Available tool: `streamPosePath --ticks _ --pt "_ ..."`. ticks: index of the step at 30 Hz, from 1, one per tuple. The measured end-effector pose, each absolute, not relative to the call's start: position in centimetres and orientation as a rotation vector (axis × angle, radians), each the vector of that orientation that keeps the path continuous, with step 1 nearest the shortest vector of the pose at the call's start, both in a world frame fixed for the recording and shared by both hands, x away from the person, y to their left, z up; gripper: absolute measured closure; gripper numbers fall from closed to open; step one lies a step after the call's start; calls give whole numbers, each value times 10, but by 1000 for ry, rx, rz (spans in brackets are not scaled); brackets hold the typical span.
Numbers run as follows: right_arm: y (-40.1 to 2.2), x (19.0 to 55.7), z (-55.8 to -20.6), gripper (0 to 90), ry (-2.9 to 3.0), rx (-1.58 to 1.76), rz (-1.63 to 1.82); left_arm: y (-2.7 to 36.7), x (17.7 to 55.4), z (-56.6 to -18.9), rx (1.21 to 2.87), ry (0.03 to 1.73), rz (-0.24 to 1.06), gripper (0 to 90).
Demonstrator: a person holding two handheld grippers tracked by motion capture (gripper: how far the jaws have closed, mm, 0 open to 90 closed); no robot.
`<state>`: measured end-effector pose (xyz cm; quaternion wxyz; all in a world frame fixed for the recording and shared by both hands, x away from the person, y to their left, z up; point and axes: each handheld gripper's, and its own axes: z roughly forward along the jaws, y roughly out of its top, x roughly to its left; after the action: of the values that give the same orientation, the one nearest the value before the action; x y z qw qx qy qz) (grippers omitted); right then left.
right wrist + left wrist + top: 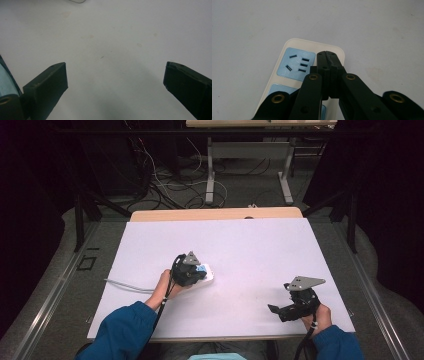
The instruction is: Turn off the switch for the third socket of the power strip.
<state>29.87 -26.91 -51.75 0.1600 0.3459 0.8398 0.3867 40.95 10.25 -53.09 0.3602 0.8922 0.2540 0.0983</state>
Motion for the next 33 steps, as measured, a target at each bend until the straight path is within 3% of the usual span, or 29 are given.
streamPosePath --ticks 33 --pt "-269 299 -518 48 2399 992 1105 103 410 -532 2312 645 254 900"
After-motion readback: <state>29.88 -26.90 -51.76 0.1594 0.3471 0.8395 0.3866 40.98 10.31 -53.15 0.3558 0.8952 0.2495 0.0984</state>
